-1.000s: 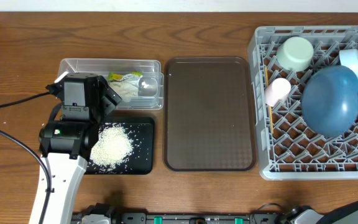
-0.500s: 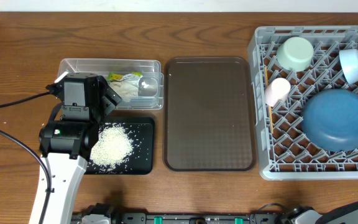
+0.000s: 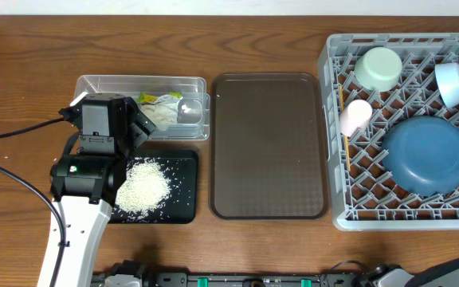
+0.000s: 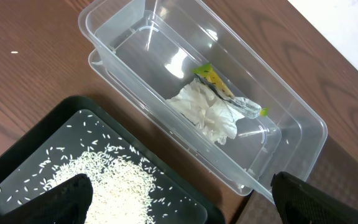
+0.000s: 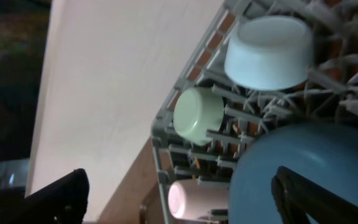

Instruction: Sort waste into correct bins and load items into the dishwasher rack

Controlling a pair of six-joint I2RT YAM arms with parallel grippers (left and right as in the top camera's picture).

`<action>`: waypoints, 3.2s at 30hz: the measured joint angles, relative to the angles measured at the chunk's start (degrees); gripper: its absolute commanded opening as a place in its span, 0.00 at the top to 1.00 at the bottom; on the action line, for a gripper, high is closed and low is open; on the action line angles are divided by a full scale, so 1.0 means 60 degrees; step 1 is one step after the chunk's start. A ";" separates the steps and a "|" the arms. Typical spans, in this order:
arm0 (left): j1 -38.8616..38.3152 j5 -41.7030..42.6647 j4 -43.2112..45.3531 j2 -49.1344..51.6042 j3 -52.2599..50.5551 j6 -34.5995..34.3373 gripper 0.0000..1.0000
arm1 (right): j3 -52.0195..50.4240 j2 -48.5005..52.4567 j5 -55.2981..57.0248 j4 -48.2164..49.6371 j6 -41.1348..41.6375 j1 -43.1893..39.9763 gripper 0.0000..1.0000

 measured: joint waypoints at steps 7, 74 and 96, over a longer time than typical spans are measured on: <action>0.0000 0.0000 0.0000 0.0000 0.0000 0.0000 0.05 | 0.0000 0.0011 0.0576 -0.0062 -0.1067 0.2379 0.12; 0.0000 0.0000 0.0000 0.0000 0.0000 0.0000 0.05 | -0.0025 -0.0929 1.0094 -0.1402 -0.4626 0.8262 0.01; 0.0000 0.0000 0.0000 0.0000 0.0000 0.0000 0.05 | -0.0033 -0.7533 1.0127 -0.2113 -0.4663 0.8266 0.01</action>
